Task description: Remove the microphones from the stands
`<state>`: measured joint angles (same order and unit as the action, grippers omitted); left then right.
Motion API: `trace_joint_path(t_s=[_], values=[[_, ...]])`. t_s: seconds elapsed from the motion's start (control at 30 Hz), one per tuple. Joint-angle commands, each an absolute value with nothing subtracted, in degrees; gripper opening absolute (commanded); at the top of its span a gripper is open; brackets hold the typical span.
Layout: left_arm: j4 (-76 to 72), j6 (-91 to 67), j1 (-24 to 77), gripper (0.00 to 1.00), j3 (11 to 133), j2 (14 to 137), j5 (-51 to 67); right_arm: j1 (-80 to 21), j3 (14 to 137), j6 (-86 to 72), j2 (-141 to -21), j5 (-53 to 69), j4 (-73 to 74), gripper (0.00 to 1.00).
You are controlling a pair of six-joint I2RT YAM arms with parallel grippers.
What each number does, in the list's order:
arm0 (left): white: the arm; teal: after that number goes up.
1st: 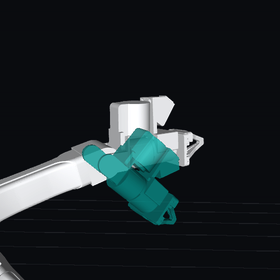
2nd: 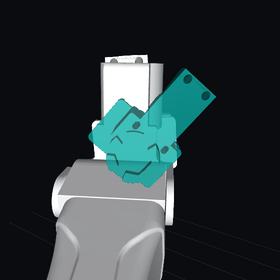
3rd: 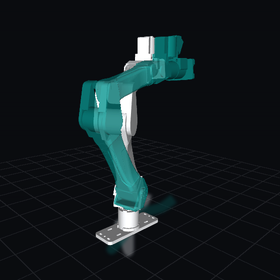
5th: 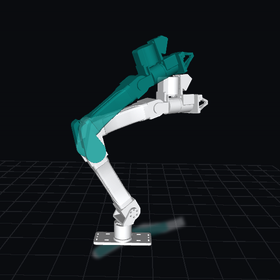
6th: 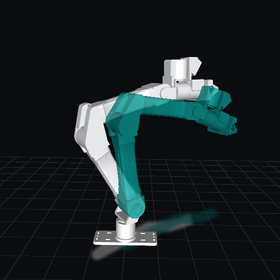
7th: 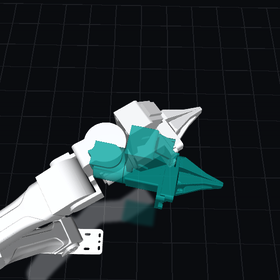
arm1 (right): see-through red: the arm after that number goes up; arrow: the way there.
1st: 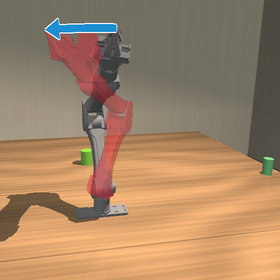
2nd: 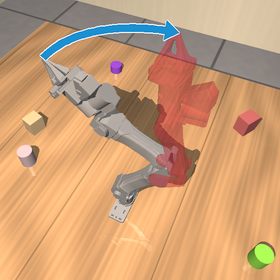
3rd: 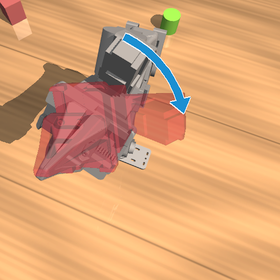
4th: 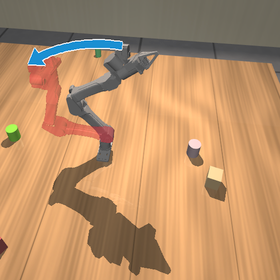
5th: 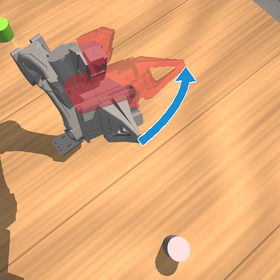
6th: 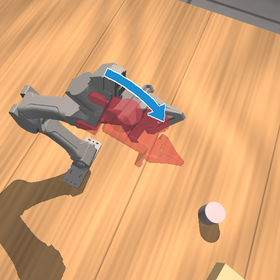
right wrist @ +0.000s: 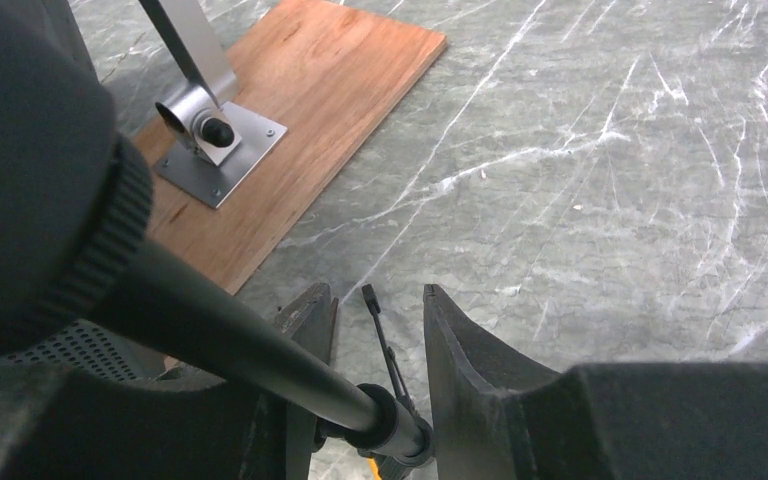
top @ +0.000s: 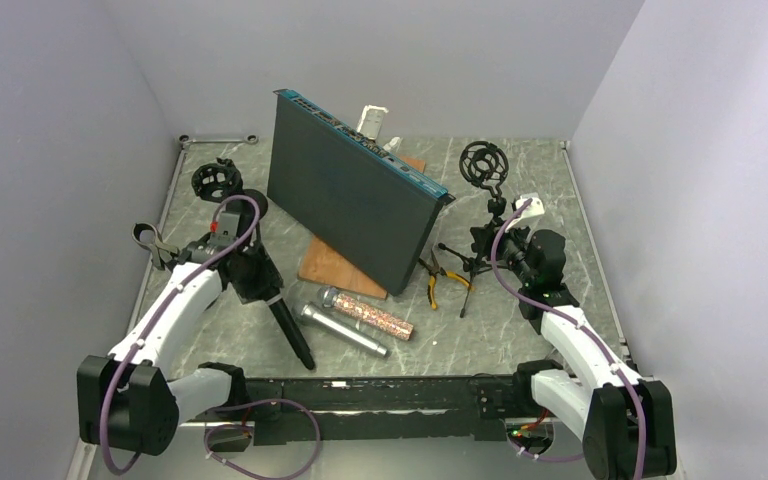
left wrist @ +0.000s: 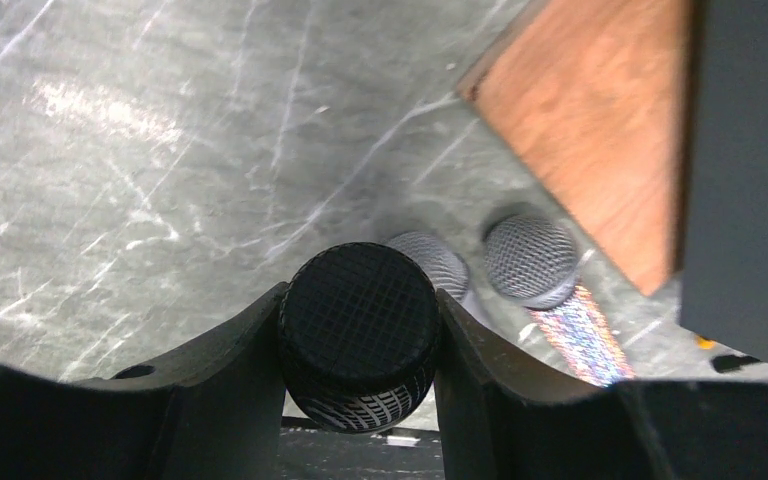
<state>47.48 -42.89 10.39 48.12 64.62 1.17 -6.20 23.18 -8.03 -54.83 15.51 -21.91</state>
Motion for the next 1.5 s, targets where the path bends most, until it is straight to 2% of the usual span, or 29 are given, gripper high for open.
trace_joint_path(t_s=[0.0,0.1,0.27,0.4,0.63,0.77,0.97,1.23,1.47], values=[[44.29,-42.86,10.10,0.00,45.25,64.04,-2.25,-6.11,24.35,-8.53,-54.73,14.98,-23.13,0.42],[42.37,-43.01,10.07,0.00,44.01,66.11,-2.91,-6.15,24.47,-8.46,-54.84,14.74,-22.87,0.43],[38.40,-44.07,9.93,0.00,41.87,68.65,-2.49,-6.13,23.67,-8.53,-53.46,13.97,-23.15,0.51],[36.56,-44.60,9.80,0.06,41.76,70.56,-2.33,-6.15,23.94,-8.53,-53.69,14.36,-22.79,0.55],[34.95,-44.91,9.58,0.29,41.51,72.99,-1.74,-6.15,24.08,-8.61,-53.40,14.63,-22.51,0.60],[34.53,-45.17,9.56,0.52,41.08,73.56,-1.13,-6.15,24.08,-9.23,-52.91,14.24,-21.93,0.67],[33.75,-44.53,9.57,0.74,41.04,73.53,-1.39,-6.16,24.38,-10.48,-50.13,12.31,-18.82,0.79],[32.58,-43.92,9.58,0.81,41.31,73.43,0.62,-6.12,27.51,-12.13,-47.85,11.29,-10.62,0.99],[34.76,-41.55,9.57,0.91,43.33,67.82,0.18,-6.13,29.75,-15.82,-44.40,9.85,-1.51,1.00]])
